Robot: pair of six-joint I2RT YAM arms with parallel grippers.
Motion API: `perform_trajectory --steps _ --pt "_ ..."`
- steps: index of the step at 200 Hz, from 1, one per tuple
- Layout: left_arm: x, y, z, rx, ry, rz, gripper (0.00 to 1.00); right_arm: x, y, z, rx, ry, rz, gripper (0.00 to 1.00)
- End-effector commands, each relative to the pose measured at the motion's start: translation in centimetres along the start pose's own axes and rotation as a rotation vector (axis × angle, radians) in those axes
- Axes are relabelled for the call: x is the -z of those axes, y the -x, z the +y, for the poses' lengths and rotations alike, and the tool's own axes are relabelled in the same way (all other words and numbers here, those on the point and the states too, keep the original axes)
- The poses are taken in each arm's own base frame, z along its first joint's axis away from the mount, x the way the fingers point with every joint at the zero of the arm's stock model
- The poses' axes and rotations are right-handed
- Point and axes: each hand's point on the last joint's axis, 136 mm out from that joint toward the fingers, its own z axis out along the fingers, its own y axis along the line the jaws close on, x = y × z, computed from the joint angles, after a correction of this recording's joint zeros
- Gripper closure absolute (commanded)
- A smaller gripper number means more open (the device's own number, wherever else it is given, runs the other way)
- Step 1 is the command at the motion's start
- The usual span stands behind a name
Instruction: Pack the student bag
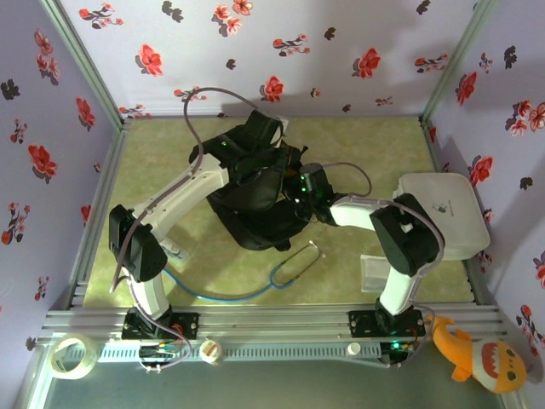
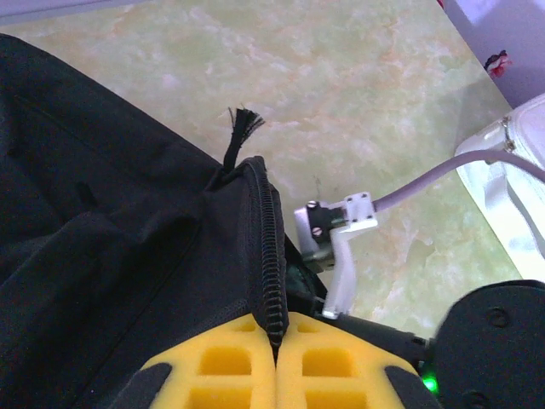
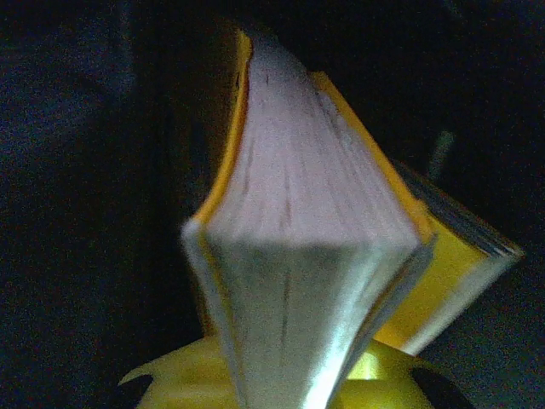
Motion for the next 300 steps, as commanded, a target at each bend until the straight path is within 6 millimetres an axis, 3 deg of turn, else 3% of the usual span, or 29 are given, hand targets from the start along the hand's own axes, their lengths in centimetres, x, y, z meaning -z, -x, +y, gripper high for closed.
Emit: perform_trajectory --steps 1,26,47,70,103,115,134,150,172,191,213,250,269,300 --pt "1.2 3.5 -1.4 0.039 -0.063 -0.11 1.0 -1.4 -0.7 -0.4 -0.046 0.002 0.031 0.93" --pt "1.0 3.4 -1.2 0.044 -0.058 -0.103 1.0 -1.9 -1.0 -0.1 -0.045 0.014 0.06 0.8" --pt "0.9 3.3 -0.9 0.048 -0.052 -0.096 1.0 -0.8 -0.8 0.5 -0.045 0.044 0.066 0.66" --pt "0.8 3.2 -0.3 0.059 -0.043 -0.092 1.0 2.3 0.2 0.8 -0.048 0.073 0.025 0.54" --pt "0.2 2.5 -0.2 0.068 -0.062 -0.061 0.98 7.5 1.5 0.6 -0.047 0.07 -0.054 0.46" --pt "-0.1 2.1 -0.2 0.082 -0.066 -0.047 0.89 9.1 2.5 -0.5 -0.054 0.028 -0.098 0.46" --pt "-0.5 1.5 0.3 0.111 -0.056 -0.031 0.57 11.5 4.7 -2.5 -0.085 -0.029 -0.182 0.46" --pt "-0.5 1.0 1.4 0.152 -0.037 -0.016 0.4 13.6 6.5 -3.8 -0.112 -0.062 -0.256 0.45" --pt "0.3 0.1 4.0 0.243 0.0 -0.015 0.25 16.4 8.0 -4.6 -0.076 -0.126 -0.345 0.38" --pt "1.3 -1.8 7.2 0.326 0.043 -0.017 0.2 17.9 8.2 -4.3 0.007 -0.173 -0.367 0.34" --pt "2.2 -5.2 11.8 0.451 0.123 -0.002 0.19 18.2 7.7 -4.2 0.076 -0.21 -0.332 0.33" --pt "2.8 -13.3 19.1 0.709 0.268 0.075 0.25 17.3 6.5 -5.2 0.109 -0.237 -0.259 0.31" --pt "2.3 -15.5 20.5 0.804 0.249 0.086 0.31 16.2 5.6 -5.3 0.12 -0.23 -0.201 0.3" --pt "0.5 -17.1 21.7 0.882 0.216 0.105 0.45 13.4 3.6 -4.7 0.139 -0.159 -0.069 0.3"
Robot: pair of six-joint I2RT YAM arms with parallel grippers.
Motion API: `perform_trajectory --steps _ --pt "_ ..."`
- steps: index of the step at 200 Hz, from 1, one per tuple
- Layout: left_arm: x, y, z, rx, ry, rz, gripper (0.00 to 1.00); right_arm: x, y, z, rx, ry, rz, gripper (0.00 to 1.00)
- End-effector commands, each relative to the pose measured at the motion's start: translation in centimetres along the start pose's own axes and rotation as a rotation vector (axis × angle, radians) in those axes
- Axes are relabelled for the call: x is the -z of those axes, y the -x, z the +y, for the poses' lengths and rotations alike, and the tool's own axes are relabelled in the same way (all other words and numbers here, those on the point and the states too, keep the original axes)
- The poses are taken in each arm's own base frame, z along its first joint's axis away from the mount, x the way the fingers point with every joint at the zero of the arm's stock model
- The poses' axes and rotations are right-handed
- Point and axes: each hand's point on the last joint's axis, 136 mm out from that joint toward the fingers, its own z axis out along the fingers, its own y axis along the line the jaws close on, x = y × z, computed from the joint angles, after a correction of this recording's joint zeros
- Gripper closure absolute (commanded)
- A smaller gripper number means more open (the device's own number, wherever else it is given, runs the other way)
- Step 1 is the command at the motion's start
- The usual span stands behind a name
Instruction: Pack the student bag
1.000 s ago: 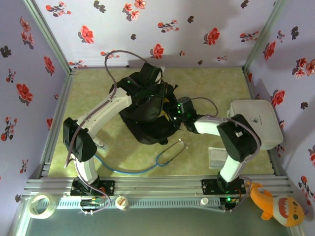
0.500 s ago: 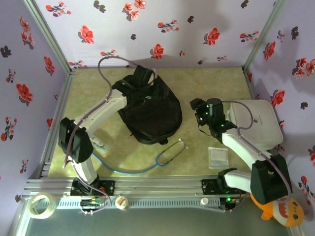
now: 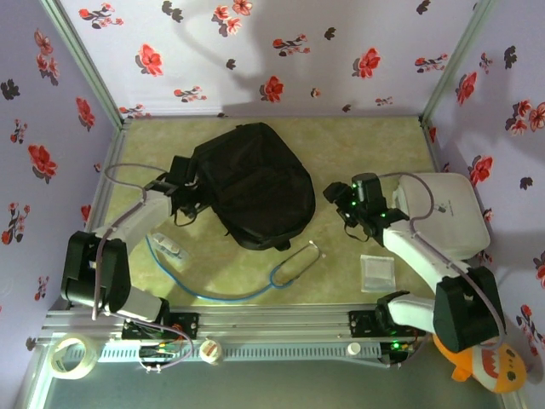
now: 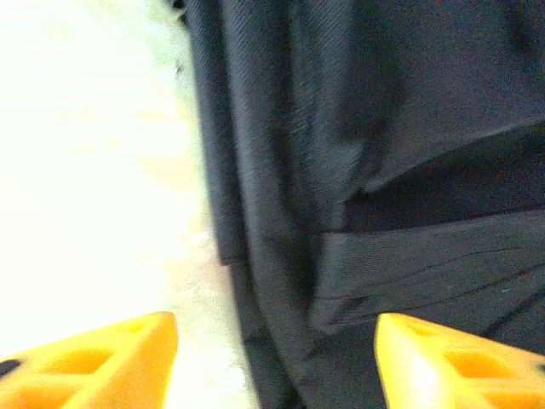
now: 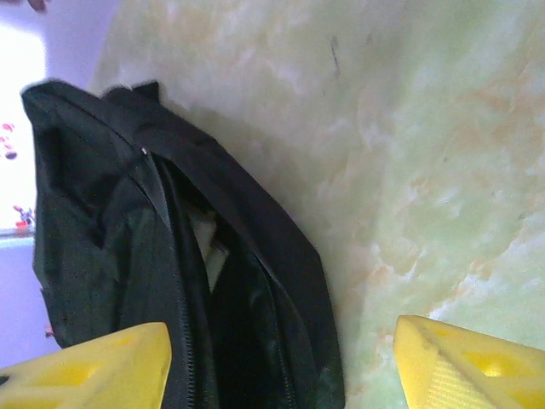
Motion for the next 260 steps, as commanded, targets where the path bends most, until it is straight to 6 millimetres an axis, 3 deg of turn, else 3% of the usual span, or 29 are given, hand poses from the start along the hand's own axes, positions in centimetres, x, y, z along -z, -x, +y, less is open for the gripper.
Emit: perform_trajectory --steps 1,23,47,66,96,127,194,216,237,260 --pt "-1.0 0.8 -1.2 0.072 -0.089 0.0 0.46 -1.3 -1.8 2.2 0.063 0.09 0.103 0.3" --pt "-2.7 1.0 0.1 0.112 -0.055 0.018 0.53 -2.7 -3.5 2.4 0.104 0.1 0.193 0.29" --pt "-3.9 1.3 -0.5 0.113 -0.094 0.026 0.58 -4.0 -4.9 2.4 0.126 0.115 0.266 0.28" --pt "-4.7 1.3 -0.5 0.12 -0.088 0.042 0.62 -5.0 -5.2 1.6 0.124 0.084 0.283 0.31" --pt "-5.5 1.7 -1.2 0.132 -0.122 0.042 0.76 -6.5 -4.5 0.4 0.148 0.024 0.261 0.43" --pt "-5.3 2.2 -2.4 0.118 -0.168 0.04 1.0 -8.1 -2.9 0.9 0.182 0.016 0.234 0.55" --pt "-2.6 2.4 -5.5 0.067 -0.286 0.023 1.0 -13.4 2.8 3.0 0.287 0.022 0.161 0.6" --pt "-1.6 1.8 -7.8 0.015 -0.353 0.037 1.0 -14.8 4.7 3.4 0.291 0.028 0.149 0.61" --pt "-1.1 1.2 -9.3 -0.035 -0.381 0.045 1.0 -14.7 6.4 3.5 0.274 0.034 0.136 0.6" --pt "-1.4 0.9 -9.5 -0.043 -0.381 0.05 1.0 -12.7 7.9 3.1 0.262 0.033 0.099 0.57"
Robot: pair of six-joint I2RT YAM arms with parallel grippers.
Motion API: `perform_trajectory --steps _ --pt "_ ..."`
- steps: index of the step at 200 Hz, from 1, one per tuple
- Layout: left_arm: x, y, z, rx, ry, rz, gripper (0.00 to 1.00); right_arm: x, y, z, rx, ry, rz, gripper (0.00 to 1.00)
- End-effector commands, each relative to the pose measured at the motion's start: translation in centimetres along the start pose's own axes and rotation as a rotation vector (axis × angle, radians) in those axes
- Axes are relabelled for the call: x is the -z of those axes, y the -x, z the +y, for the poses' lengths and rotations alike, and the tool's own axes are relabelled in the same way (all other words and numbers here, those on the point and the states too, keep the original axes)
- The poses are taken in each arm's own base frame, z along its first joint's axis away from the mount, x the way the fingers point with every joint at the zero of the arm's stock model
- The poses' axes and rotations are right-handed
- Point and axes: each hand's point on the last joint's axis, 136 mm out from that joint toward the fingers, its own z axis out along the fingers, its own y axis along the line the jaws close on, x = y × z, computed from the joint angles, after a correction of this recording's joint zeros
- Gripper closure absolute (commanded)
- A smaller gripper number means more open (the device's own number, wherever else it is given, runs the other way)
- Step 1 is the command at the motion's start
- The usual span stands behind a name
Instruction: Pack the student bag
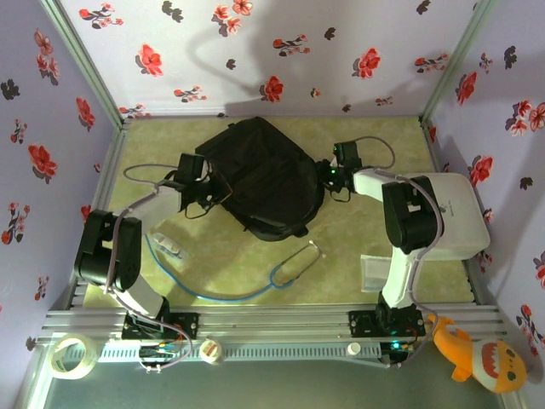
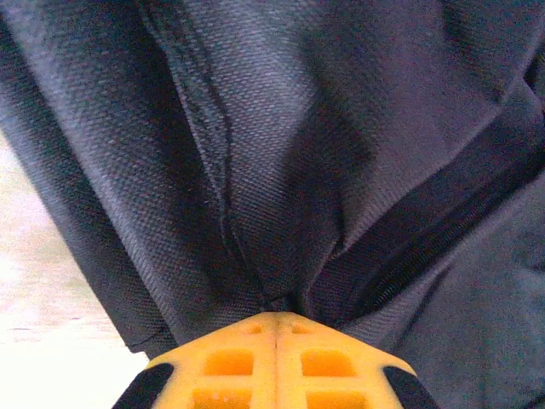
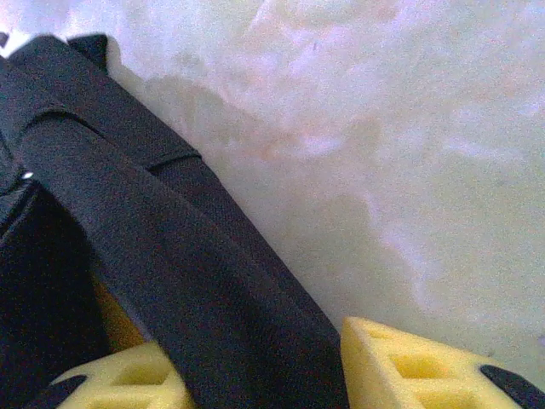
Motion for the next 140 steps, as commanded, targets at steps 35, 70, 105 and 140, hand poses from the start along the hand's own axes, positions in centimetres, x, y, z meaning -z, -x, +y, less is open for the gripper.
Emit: perform_trajectory --steps 35,70,105,140 --pt "0.1 -0.2 -3.1 -0.094 -0.075 0.02 0.88 6.6 1.2 -3.0 -0.011 -0.069 -0.061 0.49" --pt "0.8 -0.4 0.3 -0.063 0.029 0.013 0.75 11.4 -1.0 -3.6 0.029 -0.116 -0.073 0.44" --pt "0.9 -0.6 3.6 0.042 0.069 0.004 0.68 14.7 -2.6 -1.3 0.022 -0.045 -0.1 0.4" --pt "-0.6 -0.2 3.9 0.073 0.052 -0.006 0.68 16.1 -3.8 1.4 0.021 0.032 -0.105 0.38"
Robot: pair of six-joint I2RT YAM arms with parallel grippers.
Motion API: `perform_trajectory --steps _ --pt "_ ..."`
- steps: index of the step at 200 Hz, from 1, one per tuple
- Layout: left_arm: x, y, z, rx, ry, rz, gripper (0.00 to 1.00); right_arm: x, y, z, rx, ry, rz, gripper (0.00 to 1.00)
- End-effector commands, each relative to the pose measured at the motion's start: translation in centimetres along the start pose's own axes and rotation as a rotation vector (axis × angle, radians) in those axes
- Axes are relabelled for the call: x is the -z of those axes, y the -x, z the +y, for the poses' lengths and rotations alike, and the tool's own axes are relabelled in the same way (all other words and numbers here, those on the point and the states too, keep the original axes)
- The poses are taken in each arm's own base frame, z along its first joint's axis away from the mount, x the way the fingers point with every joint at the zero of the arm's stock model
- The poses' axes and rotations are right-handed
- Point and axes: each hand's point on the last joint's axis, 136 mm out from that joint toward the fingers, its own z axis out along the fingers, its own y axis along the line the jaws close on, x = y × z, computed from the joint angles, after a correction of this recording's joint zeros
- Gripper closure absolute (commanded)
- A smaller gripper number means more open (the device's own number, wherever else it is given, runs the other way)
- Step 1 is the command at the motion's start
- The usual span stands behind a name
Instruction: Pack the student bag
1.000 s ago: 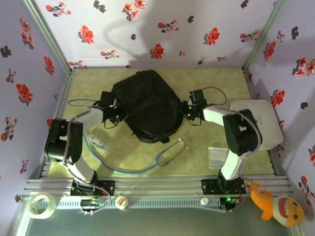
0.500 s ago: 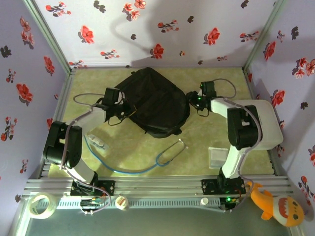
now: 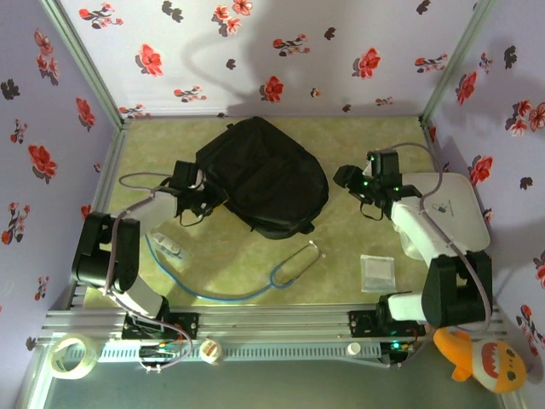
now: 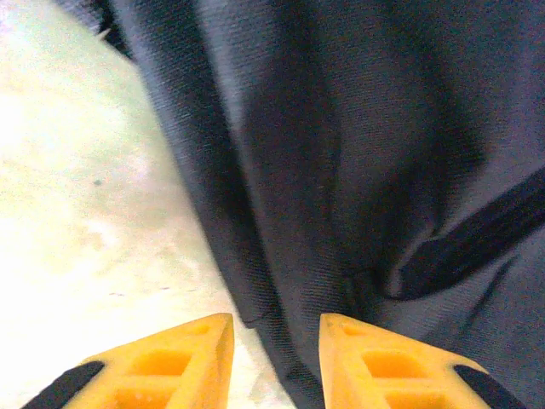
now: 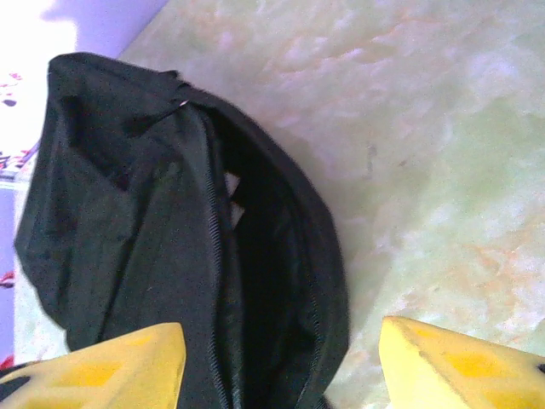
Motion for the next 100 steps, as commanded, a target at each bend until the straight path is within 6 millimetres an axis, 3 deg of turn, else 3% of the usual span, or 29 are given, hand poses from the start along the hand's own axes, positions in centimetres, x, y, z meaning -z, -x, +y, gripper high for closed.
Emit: perform_trajectory --steps 1,80,100 --pt "-0.7 0.9 -0.5 0.022 -0.024 -0.026 0.68 0.6 -1.5 0.8 -0.03 0.023 0.034 0.38" --pt "-2.8 2.9 -2.4 0.023 -0.091 -0.04 0.69 1.4 -1.8 4.6 -0.01 0.108 0.036 0.38" --pt "-2.9 3.3 -3.6 0.018 -0.138 -0.039 0.78 1.3 -2.2 5.3 0.006 0.117 0.045 0.38"
